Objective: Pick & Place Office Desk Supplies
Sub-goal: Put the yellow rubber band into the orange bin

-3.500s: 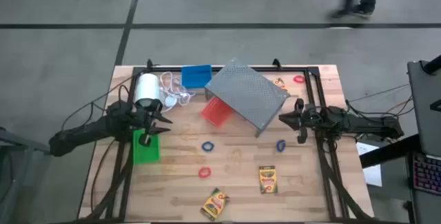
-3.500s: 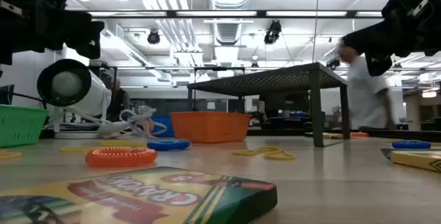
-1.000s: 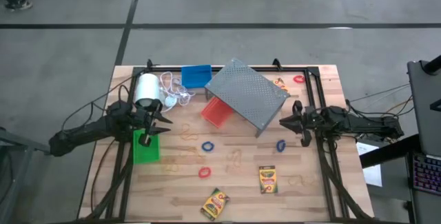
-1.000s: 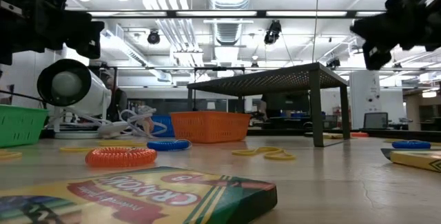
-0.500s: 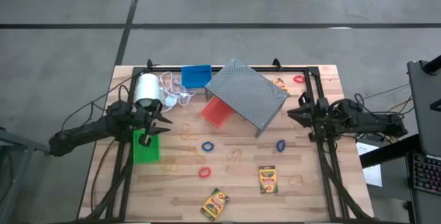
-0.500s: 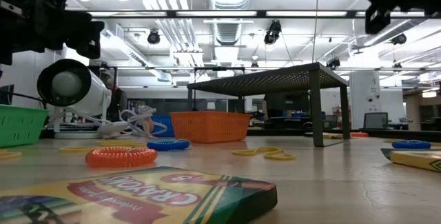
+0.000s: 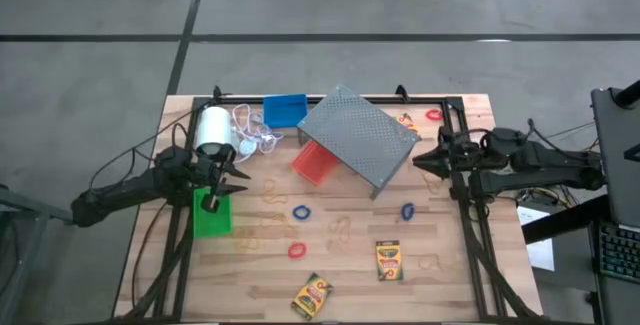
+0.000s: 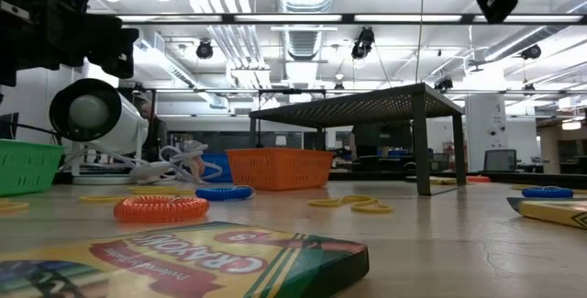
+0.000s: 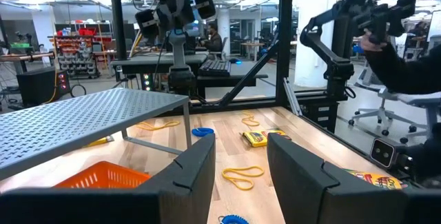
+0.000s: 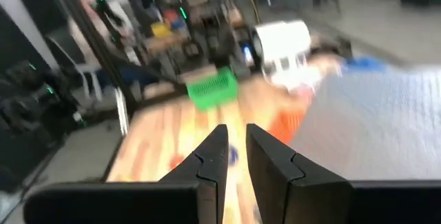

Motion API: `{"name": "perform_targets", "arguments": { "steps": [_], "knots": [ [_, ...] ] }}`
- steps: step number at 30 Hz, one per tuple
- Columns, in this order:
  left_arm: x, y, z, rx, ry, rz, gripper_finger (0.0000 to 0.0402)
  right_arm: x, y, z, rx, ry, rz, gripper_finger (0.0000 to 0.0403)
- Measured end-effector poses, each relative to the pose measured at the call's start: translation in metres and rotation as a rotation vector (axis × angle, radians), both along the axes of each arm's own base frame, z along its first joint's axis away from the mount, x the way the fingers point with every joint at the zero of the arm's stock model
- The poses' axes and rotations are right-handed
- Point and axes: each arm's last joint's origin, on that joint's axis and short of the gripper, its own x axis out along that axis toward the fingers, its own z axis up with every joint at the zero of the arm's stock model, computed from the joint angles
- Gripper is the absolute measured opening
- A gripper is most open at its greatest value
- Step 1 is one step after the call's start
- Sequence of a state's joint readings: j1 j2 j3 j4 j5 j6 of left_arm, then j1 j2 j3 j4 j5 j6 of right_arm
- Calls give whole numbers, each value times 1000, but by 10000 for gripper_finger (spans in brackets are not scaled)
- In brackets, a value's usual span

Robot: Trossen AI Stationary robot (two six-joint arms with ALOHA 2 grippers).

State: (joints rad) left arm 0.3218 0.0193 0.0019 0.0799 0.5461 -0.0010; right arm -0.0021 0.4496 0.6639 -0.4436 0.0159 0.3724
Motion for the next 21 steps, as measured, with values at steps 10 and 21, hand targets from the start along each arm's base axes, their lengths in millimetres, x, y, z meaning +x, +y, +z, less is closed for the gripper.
{"name": "perform_targets", "arguments": {
  "steps": [10,21],
  "knots": [
    [0,0,0,0,0,0,134,-18,-8,14,222,593,-464,26],
    [0,0,0,0,0,0,134,1,-8,2,247,744,-534,8]
  ]
}}
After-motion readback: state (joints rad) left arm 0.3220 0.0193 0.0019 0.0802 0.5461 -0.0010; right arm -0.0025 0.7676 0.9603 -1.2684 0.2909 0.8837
